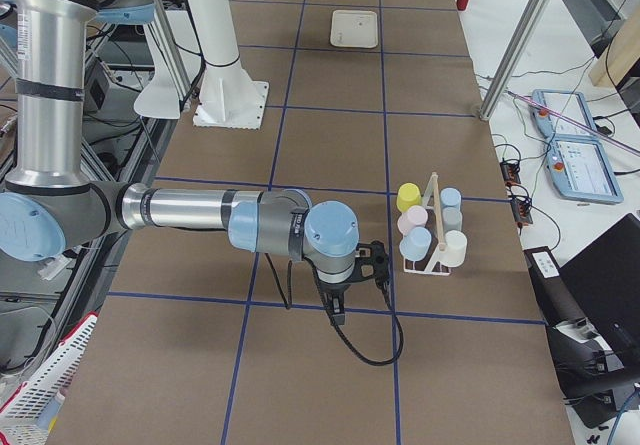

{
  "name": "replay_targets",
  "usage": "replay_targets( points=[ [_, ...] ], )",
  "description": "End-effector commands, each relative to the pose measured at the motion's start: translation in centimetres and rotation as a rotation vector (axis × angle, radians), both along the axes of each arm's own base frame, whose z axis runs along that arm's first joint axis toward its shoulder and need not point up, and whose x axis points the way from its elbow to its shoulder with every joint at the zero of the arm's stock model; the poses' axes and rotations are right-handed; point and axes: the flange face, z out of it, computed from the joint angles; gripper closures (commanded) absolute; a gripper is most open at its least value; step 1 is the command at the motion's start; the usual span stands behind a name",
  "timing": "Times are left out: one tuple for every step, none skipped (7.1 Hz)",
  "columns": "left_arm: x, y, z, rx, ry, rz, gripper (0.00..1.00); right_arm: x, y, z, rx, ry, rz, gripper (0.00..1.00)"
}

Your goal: Transfer IKEA cup to right arm and place on rack

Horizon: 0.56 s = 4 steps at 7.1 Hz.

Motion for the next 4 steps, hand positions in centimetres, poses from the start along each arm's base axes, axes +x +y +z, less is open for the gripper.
replay_targets(
  points=[
    [0.3, 3.2, 1.8, -0.023, 0.046, 0.010, 0.00, -0.2, 1.0, 1.2, -0.029, -0.014, 0.003, 0.00],
    [0.5, 4.2, 1.9, -0.022, 0.071, 0.008, 0.00, -0.2, 1.0, 1.3, -0.035, -0.015, 0.004, 0.00],
    [0.7, 5.5, 2.7, -0.024, 0.097, 0.008, 0.00, -0.2, 1.0, 1.5, -0.038, -0.015, 0.004, 0.00],
    [0.9, 6.0, 2.8, -0.015, 0.120, -0.010, 0.00, -0.4, 1.4, 1.9, -0.049, -0.018, 0.004, 0.00]
  ],
)
